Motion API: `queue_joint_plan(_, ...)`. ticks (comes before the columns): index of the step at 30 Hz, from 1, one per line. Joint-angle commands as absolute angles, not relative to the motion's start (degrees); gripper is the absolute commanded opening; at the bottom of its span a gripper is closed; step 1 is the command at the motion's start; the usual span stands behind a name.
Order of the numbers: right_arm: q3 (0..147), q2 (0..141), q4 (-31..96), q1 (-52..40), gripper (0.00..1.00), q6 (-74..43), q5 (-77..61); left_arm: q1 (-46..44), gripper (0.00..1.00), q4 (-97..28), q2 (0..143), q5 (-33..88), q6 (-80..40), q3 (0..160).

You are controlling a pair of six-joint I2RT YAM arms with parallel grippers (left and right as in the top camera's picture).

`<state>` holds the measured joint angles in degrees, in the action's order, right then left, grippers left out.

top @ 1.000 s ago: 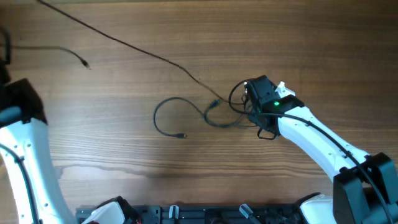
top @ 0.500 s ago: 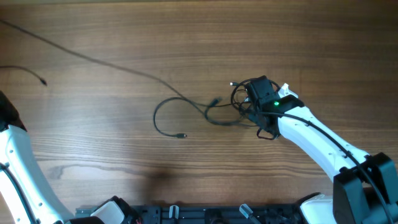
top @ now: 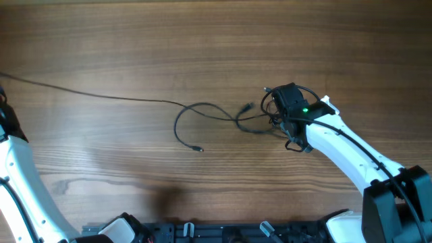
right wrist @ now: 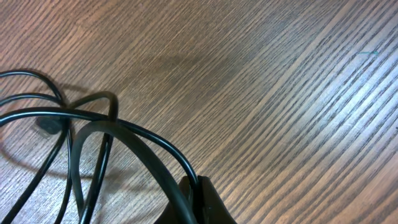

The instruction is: Untangle cables

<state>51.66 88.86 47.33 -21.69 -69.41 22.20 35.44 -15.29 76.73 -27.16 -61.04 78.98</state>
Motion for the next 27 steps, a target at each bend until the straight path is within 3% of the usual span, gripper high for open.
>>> queue_joint_plan(1,51.2,88.2,46.5,-21.3,0.04,-70.5,23.9,35.8,0.04,-19.9,78.8,-36.0,-56.8,79.1)
queue_joint_plan(3,51.3,88.2,45.4,-21.3,0.10,-67.7,23.6,35.0,0.04,-17.8,78.9,-22.7,-52.0,79.2)
queue_joint_plan(4,51.5,88.2,42.5,-21.3,0.54,-59.7,19.4,33.3,0.04,-15.2,78.7,-12.1,-46.3,79.2)
queue_joint_plan(5,52.1,88.0,42.3,-21.3,0.79,-57.1,18.0,30.3,0.04,-15.4,78.3,-7.3,-45.1,79.2)
queue_joint_plan(6,52.7,87.8,42.4,-21.3,0.94,-55.3,17.4,29.0,0.04,-16.3,78.3,-7.3,-45.1,79.2)
queue_joint_plan(7,54.0,87.1,43.0,-21.3,1.00,-52.0,16.3,27.2,0.04,-17.3,78.3,-7.2,-43.8,79.2)
queue_joint_plan(11,60.8,80.8,43.8,-21.3,1.00,-39.9,11.5,18.2,0.04,-19.1,76.9,-2.7,-35.7,79.2)
queue_joint_plan(15,66.4,72.8,36.1,-21.3,1.00,-18.3,-4.2,9.3,0.04,-15.6,73.1,-1.1,-35.8,81.3)
queue_joint_plan(17,66.8,70.3,28.6,-21.4,1.00,-6.0,-20.2,4.1,0.04,-13.0,71.2,-0.2,-35.8,84.0)
queue_joint_plan(19,66.8,71.4,26.2,-22.5,1.00,-1.3,-24.5,-0.1,0.04,-12.4,70.1,-0.3,-35.8,87.6)
queue_joint_plan(21,66.8,74.7,27.9,-23.8,1.00,-7.8,-18.8,-1.4,0.04,-12.4,69.7,-0.7,-35.8,89.5)
queue_joint_plan(25,66.7,83.6,37.2,-24.6,1.00,-38.4,-18.5,-1.4,0.04,-18.4,69.6,-6.7,-35.7,89.6)
queue_joint_plan(27,66.7,87.9,42.7,-24.9,1.00,-45.7,-18.5,-1.4,0.04,-22.0,70.0,-8.7,-35.7,89.6)
